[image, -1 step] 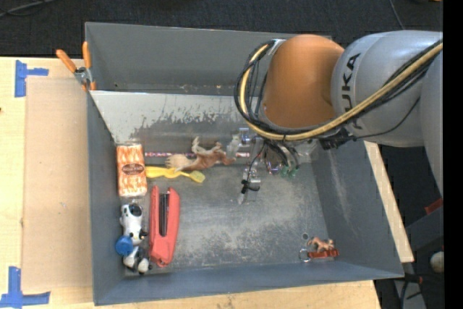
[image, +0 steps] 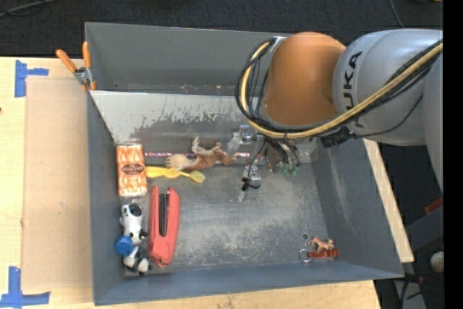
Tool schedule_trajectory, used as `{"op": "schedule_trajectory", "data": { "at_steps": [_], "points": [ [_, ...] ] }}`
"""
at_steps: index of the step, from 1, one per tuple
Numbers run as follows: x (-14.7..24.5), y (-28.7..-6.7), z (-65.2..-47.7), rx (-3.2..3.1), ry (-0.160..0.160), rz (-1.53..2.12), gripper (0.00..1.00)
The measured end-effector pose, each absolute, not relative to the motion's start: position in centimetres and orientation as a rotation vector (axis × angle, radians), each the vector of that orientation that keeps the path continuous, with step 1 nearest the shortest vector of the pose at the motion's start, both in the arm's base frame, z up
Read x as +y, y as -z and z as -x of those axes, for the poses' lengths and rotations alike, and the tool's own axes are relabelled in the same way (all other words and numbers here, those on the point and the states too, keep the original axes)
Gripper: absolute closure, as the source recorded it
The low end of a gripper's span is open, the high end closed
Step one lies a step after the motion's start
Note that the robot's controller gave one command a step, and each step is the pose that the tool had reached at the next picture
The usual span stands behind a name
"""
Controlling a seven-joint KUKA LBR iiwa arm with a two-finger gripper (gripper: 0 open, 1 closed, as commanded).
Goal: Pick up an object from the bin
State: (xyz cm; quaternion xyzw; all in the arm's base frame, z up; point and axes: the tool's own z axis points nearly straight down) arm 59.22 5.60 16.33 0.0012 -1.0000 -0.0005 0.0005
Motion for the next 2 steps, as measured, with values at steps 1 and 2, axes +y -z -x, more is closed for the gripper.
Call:
{"op": "schedule_trajectory", "data": {
  "at_steps": [1, 2],
  "points": [
    [11.2, -9.7, -60.8, -3.109, 0.004, 0.469, 0.0],
    [10.7, -11.6, -61.7, -3.137, 0.0, 0.136, 0.0]
  ]
}}
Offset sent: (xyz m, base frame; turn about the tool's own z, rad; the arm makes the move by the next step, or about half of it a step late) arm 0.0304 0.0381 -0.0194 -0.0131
